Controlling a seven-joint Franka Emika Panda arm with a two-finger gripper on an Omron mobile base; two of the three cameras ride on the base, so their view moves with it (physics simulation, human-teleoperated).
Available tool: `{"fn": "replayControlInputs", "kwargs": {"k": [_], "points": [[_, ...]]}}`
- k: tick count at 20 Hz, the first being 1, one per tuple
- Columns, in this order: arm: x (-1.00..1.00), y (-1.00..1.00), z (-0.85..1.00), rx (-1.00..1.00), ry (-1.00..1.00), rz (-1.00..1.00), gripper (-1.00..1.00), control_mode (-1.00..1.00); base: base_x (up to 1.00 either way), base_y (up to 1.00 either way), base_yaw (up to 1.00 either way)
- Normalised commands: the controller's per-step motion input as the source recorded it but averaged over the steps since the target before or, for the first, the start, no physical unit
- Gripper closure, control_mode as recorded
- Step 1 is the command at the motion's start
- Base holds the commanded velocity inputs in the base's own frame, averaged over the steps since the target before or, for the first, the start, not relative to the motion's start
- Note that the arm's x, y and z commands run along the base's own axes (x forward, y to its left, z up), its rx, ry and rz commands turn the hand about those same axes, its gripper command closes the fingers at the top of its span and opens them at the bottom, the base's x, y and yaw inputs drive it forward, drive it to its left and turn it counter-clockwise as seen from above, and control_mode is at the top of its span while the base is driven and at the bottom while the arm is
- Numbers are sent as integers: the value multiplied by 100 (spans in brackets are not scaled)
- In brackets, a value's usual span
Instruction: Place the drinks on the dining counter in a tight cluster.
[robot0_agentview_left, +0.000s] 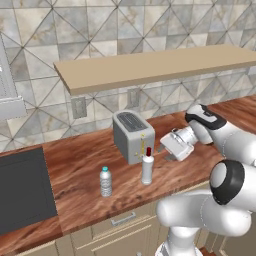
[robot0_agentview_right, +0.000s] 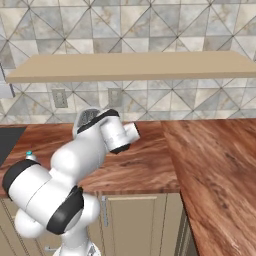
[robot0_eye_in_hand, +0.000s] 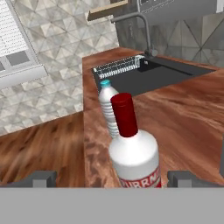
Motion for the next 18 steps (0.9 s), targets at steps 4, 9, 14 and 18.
{"fn": "replayControlInputs", "kwargs": {"k": [4,9,14,18], "points": [[36,1,-11,0,0,-12,-100,-100,0,0,0],[3,0,-13,0,0,-1,-100,-100,0,0,0],[-3,0,-12,0,0,0,-100,-100,0,0,0],[0,1,-17,0,0,0,-100,-100,0,0,0]]}}
